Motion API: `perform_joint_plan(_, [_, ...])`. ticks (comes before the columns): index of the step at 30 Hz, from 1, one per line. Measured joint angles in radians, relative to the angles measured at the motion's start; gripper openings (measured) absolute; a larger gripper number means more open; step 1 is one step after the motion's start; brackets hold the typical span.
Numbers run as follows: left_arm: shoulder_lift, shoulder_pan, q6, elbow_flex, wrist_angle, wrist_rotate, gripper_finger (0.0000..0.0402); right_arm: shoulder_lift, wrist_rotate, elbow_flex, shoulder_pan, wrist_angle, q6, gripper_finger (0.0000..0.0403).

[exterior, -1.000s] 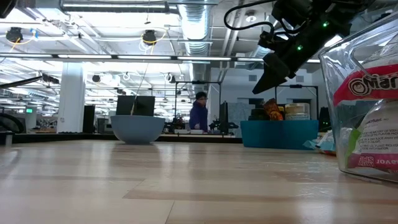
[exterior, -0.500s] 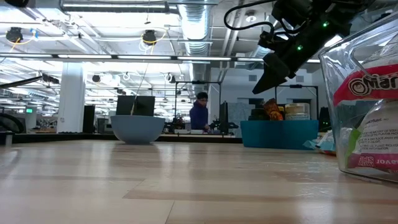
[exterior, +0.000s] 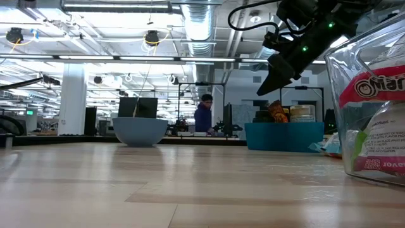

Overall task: Pick & Place Food Item
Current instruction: Put the blue noodle pack into the transparent bin

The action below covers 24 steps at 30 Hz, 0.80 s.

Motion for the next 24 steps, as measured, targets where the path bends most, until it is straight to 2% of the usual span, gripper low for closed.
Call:
perform_joint_plan(8, [-0.060, 0.000, 0.000, 0.000, 0.038, -0.012, 0.0044, 0.000, 0.000, 0.000, 0.000, 0.000, 0.000, 0.0087])
perform_joint_plan(12, [-0.097, 0.000, 0.000, 0.000, 0.048, -0.088, 0.0044, 0.000, 0.000, 0.000, 0.000, 0.000, 0.000, 0.0087])
perform_joint_plan(17, [-0.114, 0.002, 0.025, 0.000, 0.066, -0.232, 0.0044, 0.000, 0.000, 0.000, 0.000, 0.000, 0.000, 0.0087])
perform_joint_plan(24, [-0.114, 0.037, 0.261, 0.000, 0.170, -0.407, 0.0044, 0.000, 0.000, 0.000, 0.000, 0.000, 0.000, 0.0087])
